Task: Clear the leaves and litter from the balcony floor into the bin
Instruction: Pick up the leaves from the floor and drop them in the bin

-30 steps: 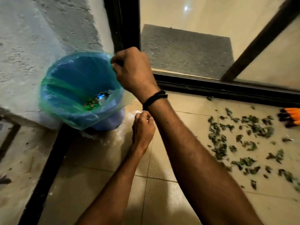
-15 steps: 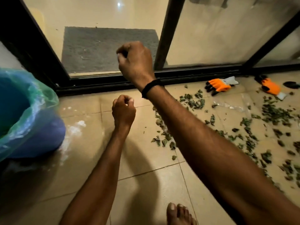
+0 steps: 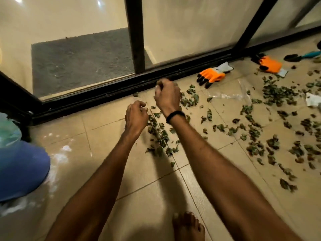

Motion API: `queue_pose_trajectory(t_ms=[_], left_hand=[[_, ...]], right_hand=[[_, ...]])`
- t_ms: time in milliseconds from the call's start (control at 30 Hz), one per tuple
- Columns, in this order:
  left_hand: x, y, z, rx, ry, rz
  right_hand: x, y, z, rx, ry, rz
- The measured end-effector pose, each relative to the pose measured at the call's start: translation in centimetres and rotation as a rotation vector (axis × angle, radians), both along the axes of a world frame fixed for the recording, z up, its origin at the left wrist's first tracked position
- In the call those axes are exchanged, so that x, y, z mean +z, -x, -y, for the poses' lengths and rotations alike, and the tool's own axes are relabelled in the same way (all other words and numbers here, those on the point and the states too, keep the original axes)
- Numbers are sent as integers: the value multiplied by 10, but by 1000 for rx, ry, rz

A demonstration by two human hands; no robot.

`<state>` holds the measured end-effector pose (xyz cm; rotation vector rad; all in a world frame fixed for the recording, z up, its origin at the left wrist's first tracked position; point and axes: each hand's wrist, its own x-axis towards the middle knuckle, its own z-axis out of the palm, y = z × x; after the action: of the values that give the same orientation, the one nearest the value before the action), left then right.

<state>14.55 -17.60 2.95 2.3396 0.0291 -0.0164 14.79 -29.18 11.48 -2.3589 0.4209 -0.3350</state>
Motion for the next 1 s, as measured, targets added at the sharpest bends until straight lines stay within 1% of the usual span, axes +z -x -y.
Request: queue_pose_trajectory(t_ms=[100, 200, 267, 400, 567, 733, 900, 1000], left_hand=[[-15, 24, 8, -54, -61, -46], [-20, 58, 12, -93, -102, -70], [-28, 78, 11, -115, -140, -95], [-49, 110, 1, -106, -190, -132], [-68, 143, -1, -140, -224, -111], [-77, 145, 1, -172, -259, -63], [-87, 146, 2, -210, -243, -15], [-88, 144, -1, -197, -222, -11]], right_hand=[[-58, 48, -3, -88, -126, -124], [-99, 95, -5, -34, -121, -261], [-114, 123, -3, -11, -108, -340], [-126, 175, 9, -105, -180, -432], [-135, 208, 22, -152, -187, -476], [-140, 211, 17, -169, -209, -464], [-146, 204, 14, -103, -170, -466], [-145, 201, 14, -9, -64, -466]])
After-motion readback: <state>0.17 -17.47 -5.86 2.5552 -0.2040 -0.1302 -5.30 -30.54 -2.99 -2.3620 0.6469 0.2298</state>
